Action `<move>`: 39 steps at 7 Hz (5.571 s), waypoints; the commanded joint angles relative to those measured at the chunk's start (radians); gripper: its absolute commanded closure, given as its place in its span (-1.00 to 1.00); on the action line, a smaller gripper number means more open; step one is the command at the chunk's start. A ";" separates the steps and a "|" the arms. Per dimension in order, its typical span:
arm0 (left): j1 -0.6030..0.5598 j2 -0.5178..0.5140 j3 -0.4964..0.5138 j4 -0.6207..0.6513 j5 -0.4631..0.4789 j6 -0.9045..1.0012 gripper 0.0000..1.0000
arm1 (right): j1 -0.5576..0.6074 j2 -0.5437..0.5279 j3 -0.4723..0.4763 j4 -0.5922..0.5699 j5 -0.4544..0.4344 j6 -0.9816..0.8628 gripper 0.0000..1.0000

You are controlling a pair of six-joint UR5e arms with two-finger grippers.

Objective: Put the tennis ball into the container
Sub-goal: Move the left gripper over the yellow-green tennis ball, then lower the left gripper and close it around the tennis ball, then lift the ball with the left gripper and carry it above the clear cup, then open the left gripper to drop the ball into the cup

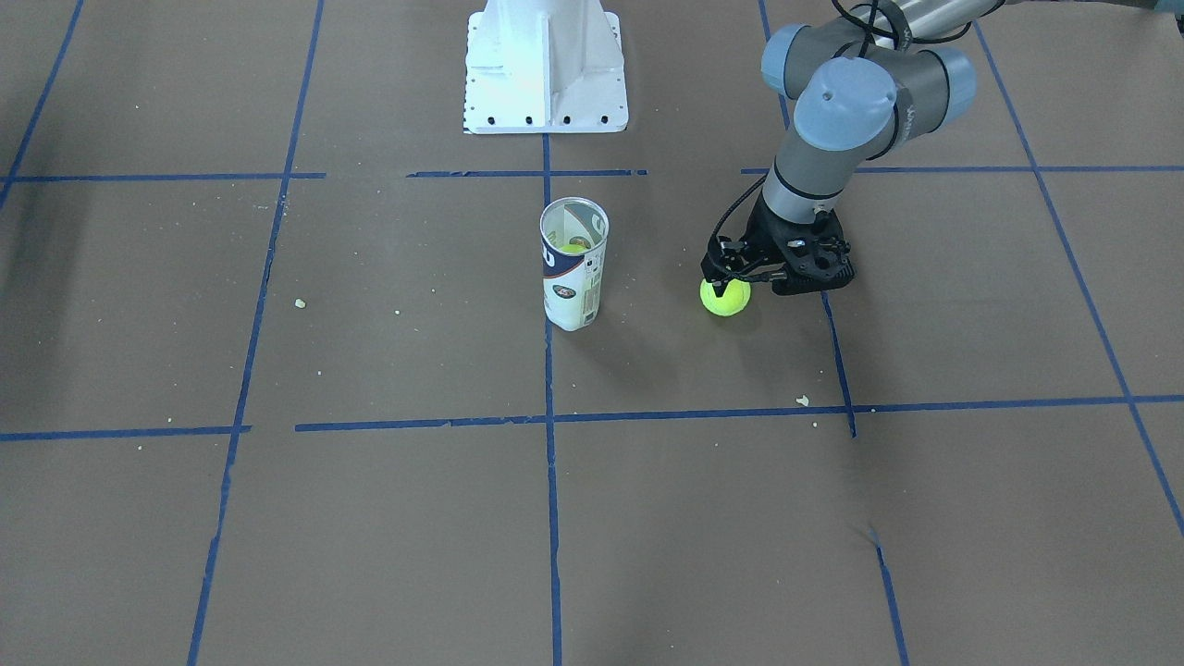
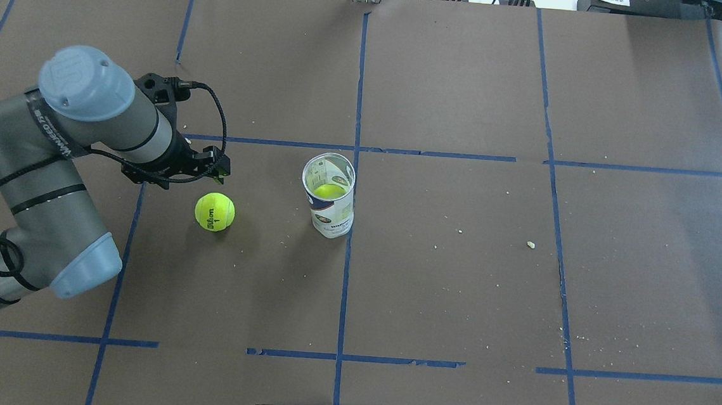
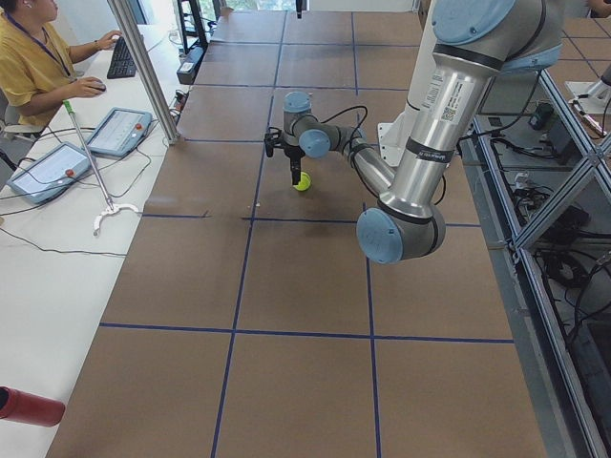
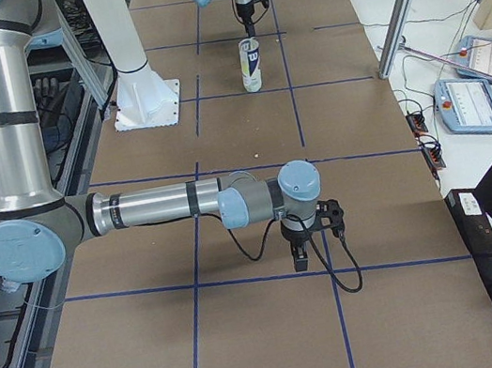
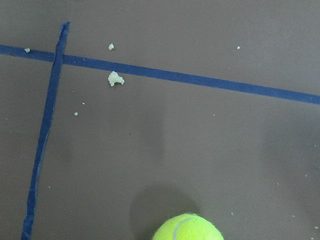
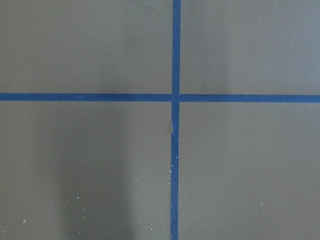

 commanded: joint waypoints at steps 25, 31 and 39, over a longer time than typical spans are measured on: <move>0.014 -0.532 0.045 0.435 -0.031 -0.723 1.00 | 0.000 0.000 0.000 0.002 0.000 0.000 -1.00; 0.020 -0.526 0.045 0.440 -0.024 -0.722 0.73 | 0.000 0.000 0.000 0.000 0.000 0.000 -1.00; 0.026 -0.502 0.034 0.440 -0.024 -0.716 -1.00 | 0.000 0.000 0.000 0.000 0.000 0.000 -1.00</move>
